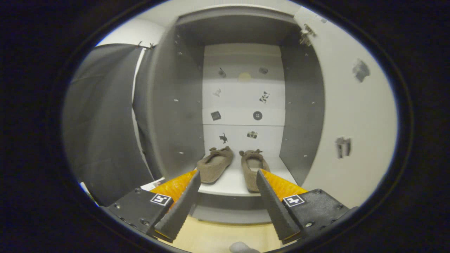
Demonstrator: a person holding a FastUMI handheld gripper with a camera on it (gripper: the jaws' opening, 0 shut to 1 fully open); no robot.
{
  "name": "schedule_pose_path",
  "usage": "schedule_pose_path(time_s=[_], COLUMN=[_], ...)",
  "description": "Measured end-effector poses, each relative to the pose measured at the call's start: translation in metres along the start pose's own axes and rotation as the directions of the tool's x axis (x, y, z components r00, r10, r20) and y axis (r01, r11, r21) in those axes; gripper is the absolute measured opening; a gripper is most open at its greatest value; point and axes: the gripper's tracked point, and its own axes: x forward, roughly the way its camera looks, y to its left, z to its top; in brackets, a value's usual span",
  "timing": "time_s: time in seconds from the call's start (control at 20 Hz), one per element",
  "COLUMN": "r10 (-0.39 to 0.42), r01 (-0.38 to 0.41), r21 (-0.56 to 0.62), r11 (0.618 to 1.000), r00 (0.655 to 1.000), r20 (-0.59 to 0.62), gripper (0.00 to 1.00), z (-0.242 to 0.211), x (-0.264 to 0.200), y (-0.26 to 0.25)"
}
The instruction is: Open the shoe cabinet door, grab the shoes and put them into the shoe cabinet, then close the shoe cabinet door.
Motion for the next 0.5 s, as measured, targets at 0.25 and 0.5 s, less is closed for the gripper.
schedule_pose_path(time_s=[0.25, 0.5], r10=[0.023, -0.012], r01=[-0.023, 0.012], r21=[-0.003, 0.013], r11=[1.000, 1.000], r00=[0.998, 0.999], r20=[0.051, 0.042], gripper=[1.00, 1.00], z=[-0.017, -0.048], x=[-0.141, -0.260], y=[0.006, -0.024])
